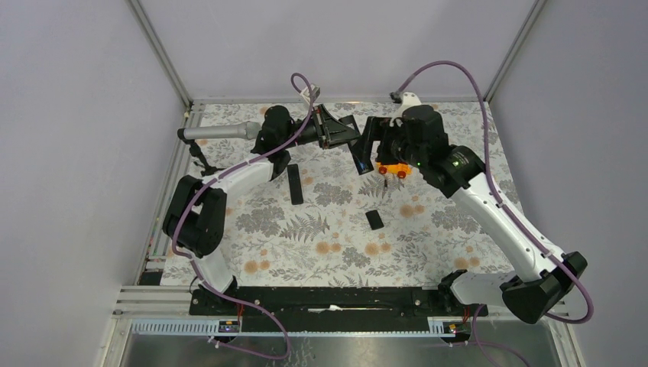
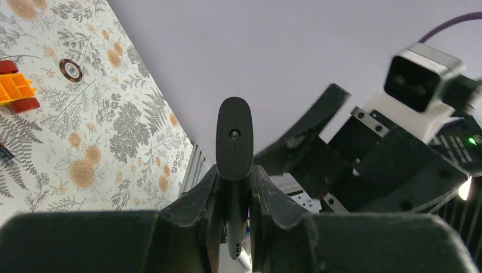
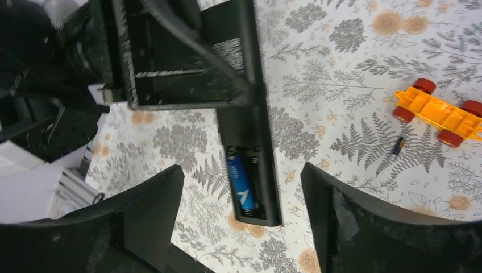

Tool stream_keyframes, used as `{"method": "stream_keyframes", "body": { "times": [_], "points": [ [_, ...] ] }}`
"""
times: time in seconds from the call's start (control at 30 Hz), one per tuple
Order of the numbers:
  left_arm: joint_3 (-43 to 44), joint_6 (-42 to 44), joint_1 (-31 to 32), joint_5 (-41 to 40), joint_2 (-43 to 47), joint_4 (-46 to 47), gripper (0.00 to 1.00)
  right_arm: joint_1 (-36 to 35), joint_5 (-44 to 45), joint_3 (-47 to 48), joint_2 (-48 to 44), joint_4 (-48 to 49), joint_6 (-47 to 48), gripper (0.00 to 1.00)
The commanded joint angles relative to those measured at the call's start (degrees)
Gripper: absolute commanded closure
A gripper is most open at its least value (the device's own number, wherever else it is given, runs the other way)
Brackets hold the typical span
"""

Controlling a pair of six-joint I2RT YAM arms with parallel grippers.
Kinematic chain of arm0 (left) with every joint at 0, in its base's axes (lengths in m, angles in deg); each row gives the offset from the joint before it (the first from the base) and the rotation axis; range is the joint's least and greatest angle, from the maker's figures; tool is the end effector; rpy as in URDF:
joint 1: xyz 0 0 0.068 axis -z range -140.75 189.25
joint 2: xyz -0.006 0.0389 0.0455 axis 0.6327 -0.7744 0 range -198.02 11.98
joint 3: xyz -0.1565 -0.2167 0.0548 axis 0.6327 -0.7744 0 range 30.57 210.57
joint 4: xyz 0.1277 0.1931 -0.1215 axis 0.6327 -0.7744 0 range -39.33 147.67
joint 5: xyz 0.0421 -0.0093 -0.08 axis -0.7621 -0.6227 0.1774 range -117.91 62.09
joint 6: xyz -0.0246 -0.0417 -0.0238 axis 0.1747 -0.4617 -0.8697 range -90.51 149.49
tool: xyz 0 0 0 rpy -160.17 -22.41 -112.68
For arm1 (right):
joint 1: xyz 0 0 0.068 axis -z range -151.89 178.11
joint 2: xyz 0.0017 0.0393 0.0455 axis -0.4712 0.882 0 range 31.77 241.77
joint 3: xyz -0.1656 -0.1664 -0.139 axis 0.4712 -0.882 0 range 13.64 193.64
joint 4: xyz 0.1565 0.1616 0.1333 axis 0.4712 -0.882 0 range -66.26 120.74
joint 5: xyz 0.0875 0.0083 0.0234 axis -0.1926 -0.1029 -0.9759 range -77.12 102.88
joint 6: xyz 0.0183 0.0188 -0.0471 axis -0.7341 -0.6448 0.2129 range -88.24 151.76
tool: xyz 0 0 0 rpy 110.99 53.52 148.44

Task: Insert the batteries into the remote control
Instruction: Load the battery into the remote control.

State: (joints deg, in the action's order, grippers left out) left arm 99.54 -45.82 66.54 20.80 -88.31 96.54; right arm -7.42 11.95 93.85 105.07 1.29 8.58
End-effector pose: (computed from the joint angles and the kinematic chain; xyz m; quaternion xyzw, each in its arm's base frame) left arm 0.3470 -0.2092 0.3100 0.0390 0.6746 -0.7047 0.2163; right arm 0.2287 0.1641 0.4135 -0.0939 0.8264 0.2781 0.4806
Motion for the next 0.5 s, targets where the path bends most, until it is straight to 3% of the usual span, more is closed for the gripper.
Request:
{"method": "stream_keyframes", "body": {
  "times": [0.0,0.17,0.3,0.47],
  "points": [
    [0.2,-0.7,-0.2,-2.5,4.9,7.3,1.0,4.5,0.4,1.9,-3.6,-0.2,-11.7,0.11],
    [0.0,-2.4,-0.3,-5.0,5.9,10.3,1.0,9.1,-10.4,-2.6,-4.2,1.7,-27.3,0.03],
    [0.3,-3.1,-0.3,-6.0,6.2,11.3,1.0,9.2,-17.1,-6.4,-4.7,12.0,-33.7,0.01],
    [0.5,-3.3,-0.3,-6.6,6.4,11.2,1.0,9.2,-20.5,-7.5,-3.9,16.3,-36.9,0.0]
  ]
}}
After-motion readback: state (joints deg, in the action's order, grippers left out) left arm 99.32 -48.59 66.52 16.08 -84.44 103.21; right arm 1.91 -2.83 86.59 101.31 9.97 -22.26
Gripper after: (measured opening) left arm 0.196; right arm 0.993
